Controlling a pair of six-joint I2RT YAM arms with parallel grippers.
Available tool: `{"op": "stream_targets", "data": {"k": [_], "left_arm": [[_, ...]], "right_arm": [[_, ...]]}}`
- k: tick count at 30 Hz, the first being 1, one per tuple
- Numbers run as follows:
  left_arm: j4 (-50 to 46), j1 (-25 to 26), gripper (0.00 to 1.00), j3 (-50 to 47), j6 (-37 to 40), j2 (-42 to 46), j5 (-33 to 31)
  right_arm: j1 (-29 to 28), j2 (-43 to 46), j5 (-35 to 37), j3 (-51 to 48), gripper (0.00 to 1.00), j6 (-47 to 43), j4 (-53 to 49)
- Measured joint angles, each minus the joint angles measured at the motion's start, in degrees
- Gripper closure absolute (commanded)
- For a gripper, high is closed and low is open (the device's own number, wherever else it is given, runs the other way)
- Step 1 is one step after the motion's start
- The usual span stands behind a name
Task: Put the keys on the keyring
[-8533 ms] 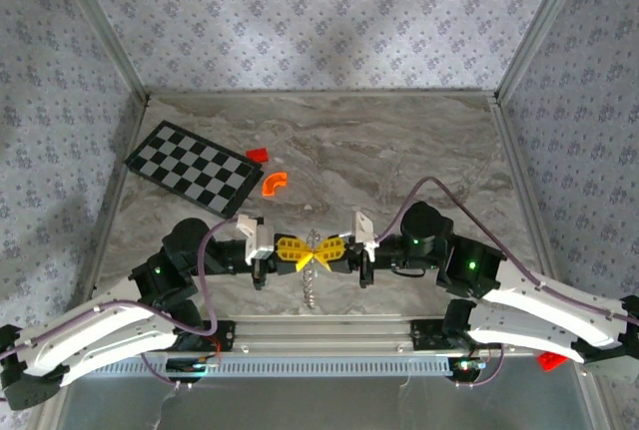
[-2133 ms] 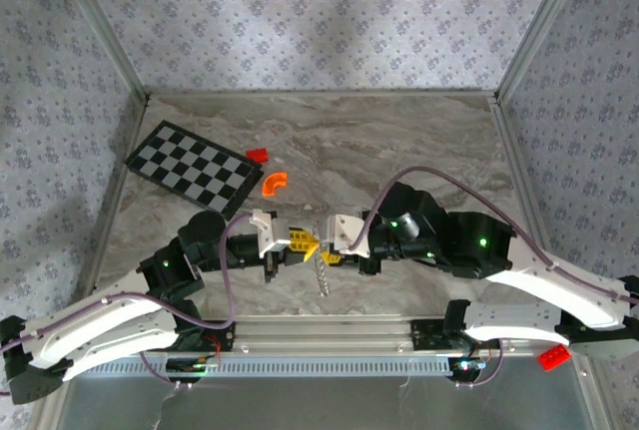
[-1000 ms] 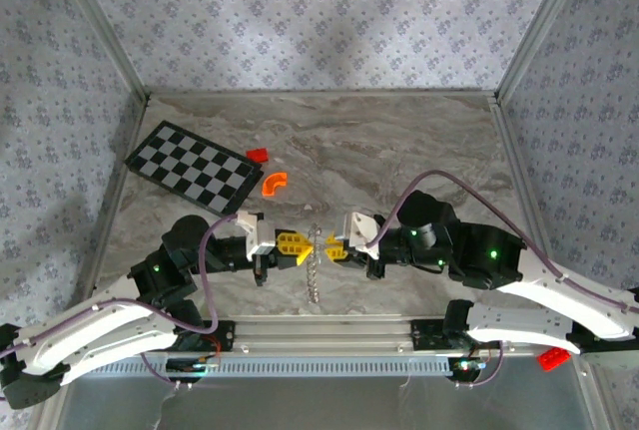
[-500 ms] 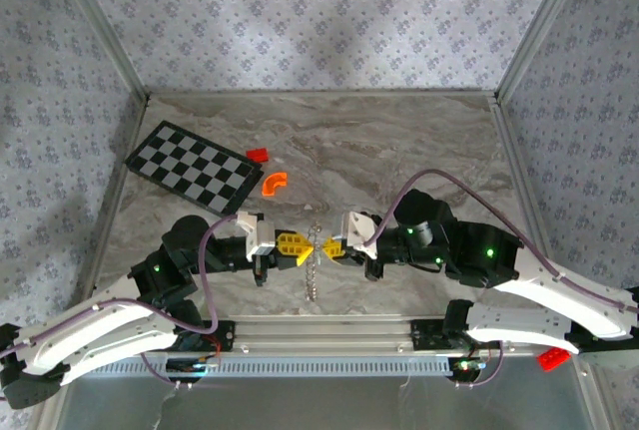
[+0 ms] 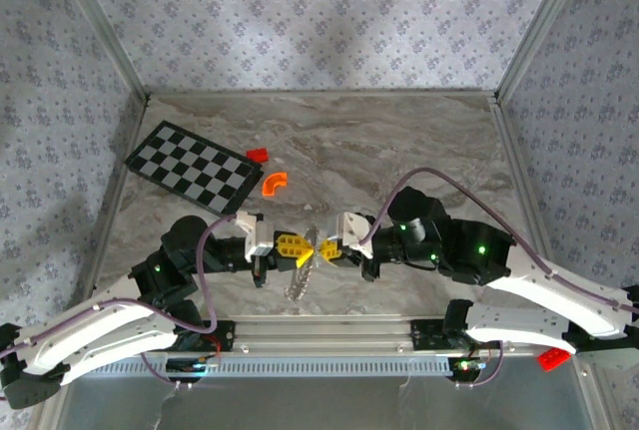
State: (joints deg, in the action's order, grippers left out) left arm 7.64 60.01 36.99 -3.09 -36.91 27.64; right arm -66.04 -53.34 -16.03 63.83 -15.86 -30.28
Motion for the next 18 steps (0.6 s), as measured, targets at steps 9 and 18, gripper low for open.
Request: {"op": "stream_targets", "data": {"k": [9,18], "left_arm": [[1.6,0.0,1.00,0.0,-0.6,-0.3,1.6],[2.9,0.0,1.00,0.0,-0.7,-0.3,1.0]], "right_arm": [[0.7,-0.4,-2.6,0.0,0.94,0.0,1.5],[0.9,2.1,-3.0,-2.1,0.64,0.2,4.9]]}}
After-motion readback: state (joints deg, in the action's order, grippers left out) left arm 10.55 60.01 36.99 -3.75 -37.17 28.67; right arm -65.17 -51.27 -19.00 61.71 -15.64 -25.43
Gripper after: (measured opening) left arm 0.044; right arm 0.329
